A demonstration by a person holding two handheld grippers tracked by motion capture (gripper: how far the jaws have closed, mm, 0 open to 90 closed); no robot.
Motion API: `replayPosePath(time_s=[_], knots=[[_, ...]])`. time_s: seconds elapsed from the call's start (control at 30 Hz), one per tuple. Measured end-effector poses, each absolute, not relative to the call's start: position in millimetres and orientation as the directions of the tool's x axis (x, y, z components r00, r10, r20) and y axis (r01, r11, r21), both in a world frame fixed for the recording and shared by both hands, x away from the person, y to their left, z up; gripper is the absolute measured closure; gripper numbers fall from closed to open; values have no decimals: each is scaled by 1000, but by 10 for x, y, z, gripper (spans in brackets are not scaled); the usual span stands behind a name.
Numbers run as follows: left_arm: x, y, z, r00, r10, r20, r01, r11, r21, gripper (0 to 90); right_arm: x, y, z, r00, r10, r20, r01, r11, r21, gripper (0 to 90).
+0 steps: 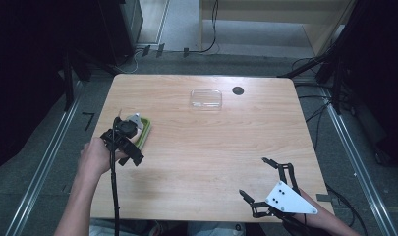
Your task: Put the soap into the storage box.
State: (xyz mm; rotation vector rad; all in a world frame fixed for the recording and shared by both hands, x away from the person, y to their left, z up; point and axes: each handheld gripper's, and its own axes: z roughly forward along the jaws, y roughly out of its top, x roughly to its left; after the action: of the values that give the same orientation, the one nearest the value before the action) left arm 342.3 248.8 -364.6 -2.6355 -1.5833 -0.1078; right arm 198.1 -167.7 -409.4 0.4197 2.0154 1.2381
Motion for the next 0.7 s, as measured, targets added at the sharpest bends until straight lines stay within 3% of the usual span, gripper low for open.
replayPosePath(time_s=[0.7], knots=[[2801, 2556, -4201, 463, 885, 49, 886, -462, -36, 89, 1979, -1675, -4095, -685, 599, -414, -95, 490, 867, 0]])
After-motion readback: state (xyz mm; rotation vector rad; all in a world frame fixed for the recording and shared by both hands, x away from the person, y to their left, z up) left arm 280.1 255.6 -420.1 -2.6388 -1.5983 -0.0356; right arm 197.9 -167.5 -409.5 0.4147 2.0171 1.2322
